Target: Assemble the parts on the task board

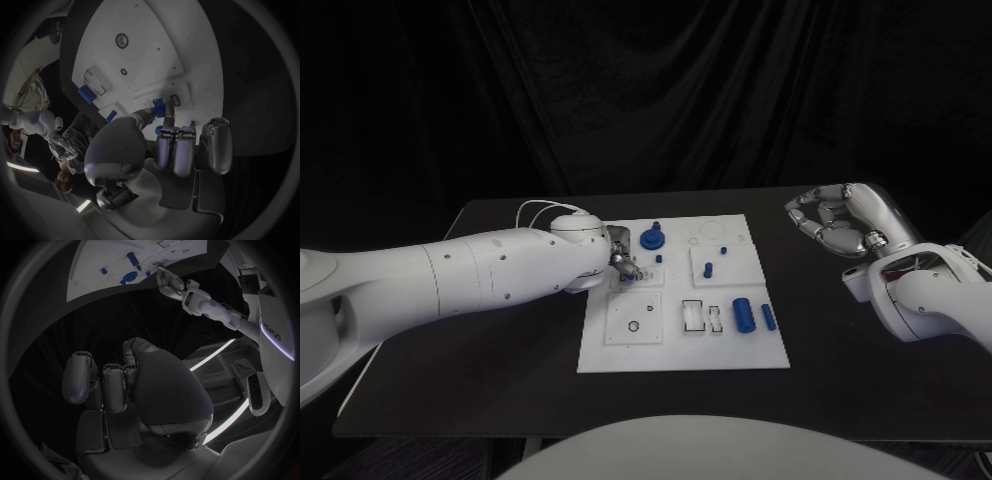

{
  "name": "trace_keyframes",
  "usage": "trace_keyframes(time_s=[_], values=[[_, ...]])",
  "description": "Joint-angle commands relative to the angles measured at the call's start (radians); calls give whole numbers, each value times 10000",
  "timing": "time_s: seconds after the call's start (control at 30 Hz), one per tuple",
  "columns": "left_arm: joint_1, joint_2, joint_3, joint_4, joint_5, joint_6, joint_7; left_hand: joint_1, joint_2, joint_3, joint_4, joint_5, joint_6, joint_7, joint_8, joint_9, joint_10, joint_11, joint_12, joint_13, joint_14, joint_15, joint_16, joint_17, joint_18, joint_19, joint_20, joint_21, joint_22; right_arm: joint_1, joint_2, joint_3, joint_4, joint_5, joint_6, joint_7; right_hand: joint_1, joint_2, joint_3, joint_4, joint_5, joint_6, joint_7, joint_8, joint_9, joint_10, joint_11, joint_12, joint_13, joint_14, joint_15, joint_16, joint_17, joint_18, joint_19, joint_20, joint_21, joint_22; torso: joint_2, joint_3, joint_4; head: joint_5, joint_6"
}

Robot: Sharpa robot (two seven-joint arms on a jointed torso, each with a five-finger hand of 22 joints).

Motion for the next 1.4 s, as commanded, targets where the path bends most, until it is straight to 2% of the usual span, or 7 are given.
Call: trace_keyframes(time_s=[0.03,0.27,0.4,0.5,0.6,0.7,1.4], values=[[-10,16,9,-16,4,-534,155,-99,39,73,-17,-39,79,0,-55,16,1037,-50,36,2635,1039,-75,27,2635,31,31,-34,-30,501,-22,8,8,-8,-14,89,-212,54,-24,69,2,51,-68,2,60,-11,-46,-28,-52,587,598,-73,-27,1667,27,6,0,-64,1669,0,0,2,-7,0],[-16,14,9,-7,4,-1232,318,-114,58,101,-16,-27,109,-4,-50,39,1037,-56,36,2635,1039,-81,27,2635,9,105,-37,19,591,-22,-7,8,-8,-14,91,-244,54,-24,72,1,53,-70,3,61,-11,-65,-28,-61,567,594,-73,-35,1660,28,4,0,-69,1668,14,-5,-2,-10,0],[-22,31,9,-36,4,-1413,350,-154,70,123,-7,-17,160,-12,-39,74,1037,-68,36,2635,1039,-93,27,2635,-1,143,-45,41,635,-22,-25,8,11,-14,90,-253,54,-24,72,1,53,-70,3,61,-11,-65,-28,-61,567,594,-73,-35,1660,28,4,0,-69,1668,14,-2,-8,-22,0],[-35,61,9,-93,5,-1434,338,-203,73,125,16,-45,183,-14,-42,96,1037,-74,36,2635,1039,-101,27,2635,-2,152,-52,44,644,-22,-36,8,22,-14,93,-259,54,-24,72,1,53,-70,3,61,-11,-65,-28,-61,567,594,-73,-35,1660,28,4,0,-69,1668,14,1,-13,-19,0],[-58,97,9,-157,276,-1488,310,-330,95,107,89,-208,221,-21,-72,143,1037,-83,36,2635,1039,-113,27,2635,6,138,-66,21,620,-22,-46,8,28,-14,99,-268,54,-24,72,1,53,-70,3,61,-11,-65,-28,-61,567,594,-73,-35,1660,28,4,0,-69,1668,7,2,-13,-30,0],[-80,137,9,-226,568,-1474,285,-391,119,61,138,-41,233,-19,-103,175,1037,-82,36,2635,1039,-116,27,2635,15,115,-73,-5,588,-22,-47,8,27,-14,107,-277,55,-32,79,-5,57,-74,4,67,-12,-74,-26,-67,555,594,-71,-36,1659,28,4,1,-72,1667,2,2,-10,-26,0],[-284,279,9,-426,875,-1198,203,-503,159,-60,247,-114,258,-12,-154,218,1037,-74,36,2635,1039,-112,27,2635,20,103,-73,-30,570,-22,-77,8,50,-14,128,-292,55,-32,79,-5,57,-74,4,67,-12,-74,-26,-67,555,594,-71,-36,1659,28,4,1,-72,1667,9,2,-9,2,0]])
